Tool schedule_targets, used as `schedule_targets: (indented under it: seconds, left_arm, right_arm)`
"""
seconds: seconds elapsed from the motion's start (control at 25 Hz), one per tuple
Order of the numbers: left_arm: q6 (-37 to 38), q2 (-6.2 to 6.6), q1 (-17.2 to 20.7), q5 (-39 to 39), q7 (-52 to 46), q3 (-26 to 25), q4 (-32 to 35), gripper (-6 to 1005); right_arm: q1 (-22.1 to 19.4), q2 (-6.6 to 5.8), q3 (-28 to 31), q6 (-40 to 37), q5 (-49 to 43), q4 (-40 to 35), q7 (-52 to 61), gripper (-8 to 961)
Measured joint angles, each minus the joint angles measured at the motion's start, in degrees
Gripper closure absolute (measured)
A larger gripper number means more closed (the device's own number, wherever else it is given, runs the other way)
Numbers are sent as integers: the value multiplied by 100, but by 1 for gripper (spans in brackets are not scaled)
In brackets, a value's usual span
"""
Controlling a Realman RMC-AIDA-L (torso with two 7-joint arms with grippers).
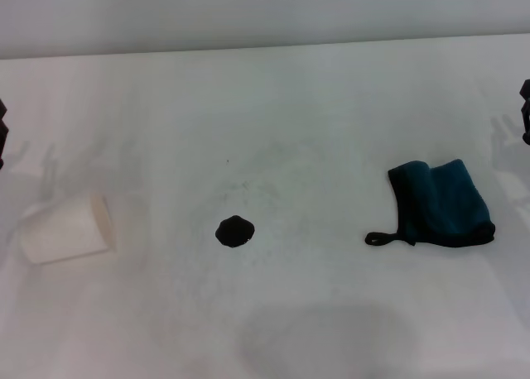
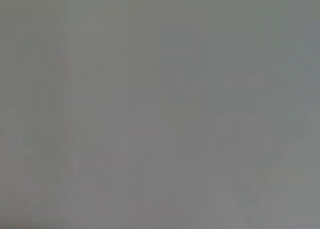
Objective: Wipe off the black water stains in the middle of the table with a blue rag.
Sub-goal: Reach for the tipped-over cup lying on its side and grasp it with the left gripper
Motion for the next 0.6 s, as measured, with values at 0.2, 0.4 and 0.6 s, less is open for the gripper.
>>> schedule_targets:
  seconds: [0.2,0.4,0.6]
  left_arm:
    - [62,1,-305,674,-1135,8,-838,631]
    - [52,5,-765,1855,-2474,15,-1837,631]
    - [282,6,-1229,2967,-3484,25,-2869,560]
  right_arm:
    - [14,1,0,-10,0,40,1,802]
    - [35,7,-2,-45,-1,96,1,802]
    - [69,9,-10,-106,0,98,1,802]
